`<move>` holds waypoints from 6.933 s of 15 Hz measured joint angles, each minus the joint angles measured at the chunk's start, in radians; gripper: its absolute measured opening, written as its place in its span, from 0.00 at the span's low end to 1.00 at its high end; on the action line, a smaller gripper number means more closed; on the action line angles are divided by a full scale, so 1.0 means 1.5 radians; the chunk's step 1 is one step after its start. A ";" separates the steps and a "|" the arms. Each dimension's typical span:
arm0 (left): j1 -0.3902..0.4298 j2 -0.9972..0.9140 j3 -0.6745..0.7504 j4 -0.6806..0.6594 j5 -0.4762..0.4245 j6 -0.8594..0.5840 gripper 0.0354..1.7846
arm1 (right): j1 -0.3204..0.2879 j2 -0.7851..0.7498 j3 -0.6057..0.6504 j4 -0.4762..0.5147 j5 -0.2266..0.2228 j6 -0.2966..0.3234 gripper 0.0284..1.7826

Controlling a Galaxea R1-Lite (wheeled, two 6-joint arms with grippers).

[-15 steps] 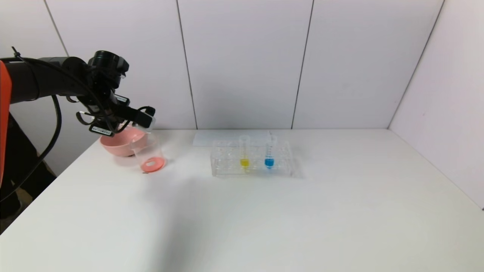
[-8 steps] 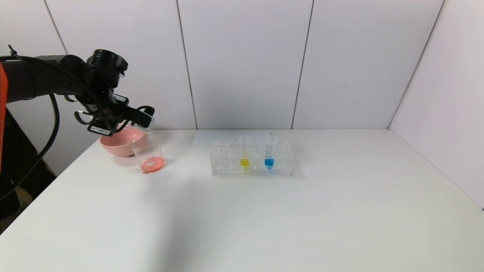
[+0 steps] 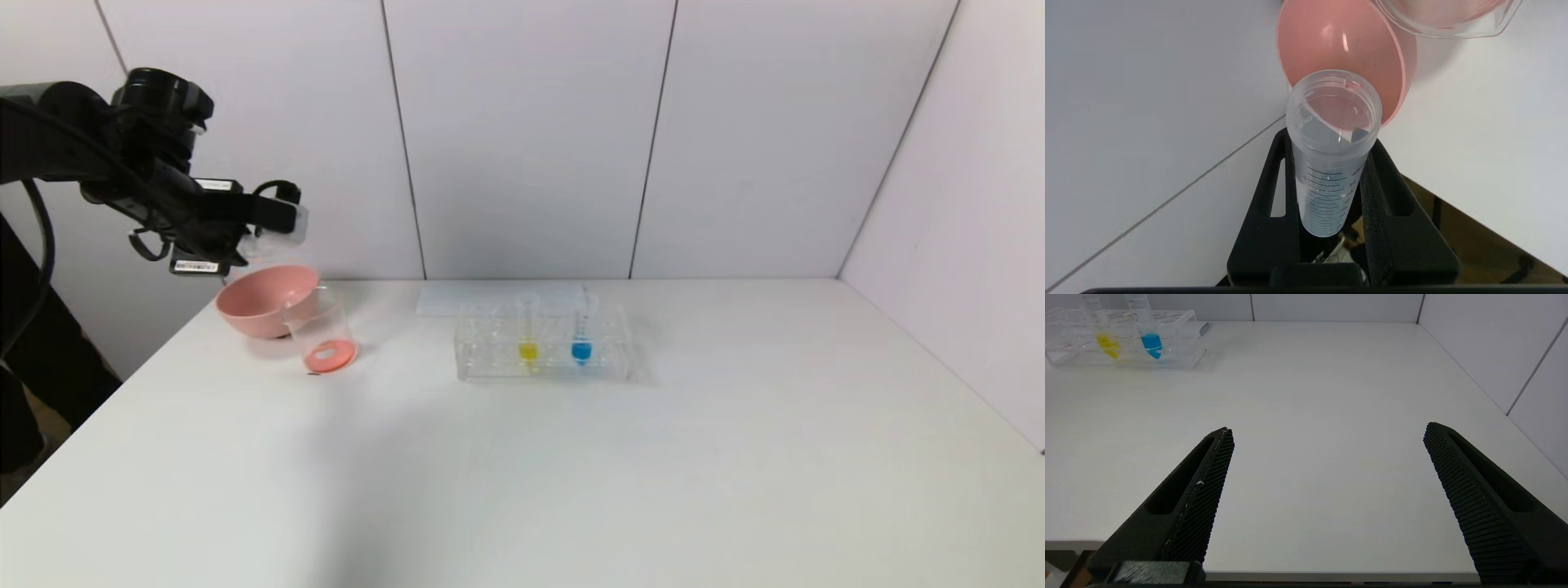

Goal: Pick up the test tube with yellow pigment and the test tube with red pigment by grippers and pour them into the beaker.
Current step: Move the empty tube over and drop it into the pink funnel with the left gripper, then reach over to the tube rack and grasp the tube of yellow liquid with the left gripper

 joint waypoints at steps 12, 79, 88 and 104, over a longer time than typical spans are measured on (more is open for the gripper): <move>0.089 -0.105 0.081 -0.042 -0.298 -0.326 0.24 | 0.000 0.000 0.000 0.000 0.000 0.000 0.95; 0.164 0.087 0.373 -0.798 -0.254 -1.028 0.99 | 0.000 0.000 0.000 0.000 0.000 0.000 0.95; 0.105 -0.030 0.405 -0.806 -0.254 -1.023 0.99 | 0.000 0.000 0.000 0.000 0.000 0.000 0.95; -0.057 -0.376 0.661 -0.753 -0.246 -0.966 0.99 | 0.000 0.000 0.000 0.000 0.000 0.000 0.95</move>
